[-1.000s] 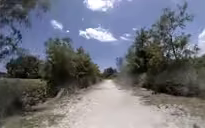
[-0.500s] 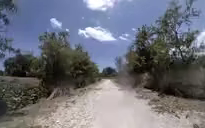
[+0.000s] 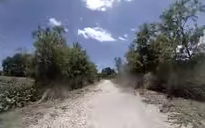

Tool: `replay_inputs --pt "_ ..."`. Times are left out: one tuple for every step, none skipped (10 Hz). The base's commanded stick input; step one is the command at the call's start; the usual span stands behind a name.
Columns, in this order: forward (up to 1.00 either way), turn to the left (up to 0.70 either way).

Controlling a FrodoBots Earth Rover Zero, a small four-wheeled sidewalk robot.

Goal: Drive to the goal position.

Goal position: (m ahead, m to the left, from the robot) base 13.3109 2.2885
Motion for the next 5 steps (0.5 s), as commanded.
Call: replay_inputs --pt "0.85 0.0" --pt "0.85 0.0" --pt "0.85 0.0" --pt "0.85 0.0" --pt "0.85 0.0"
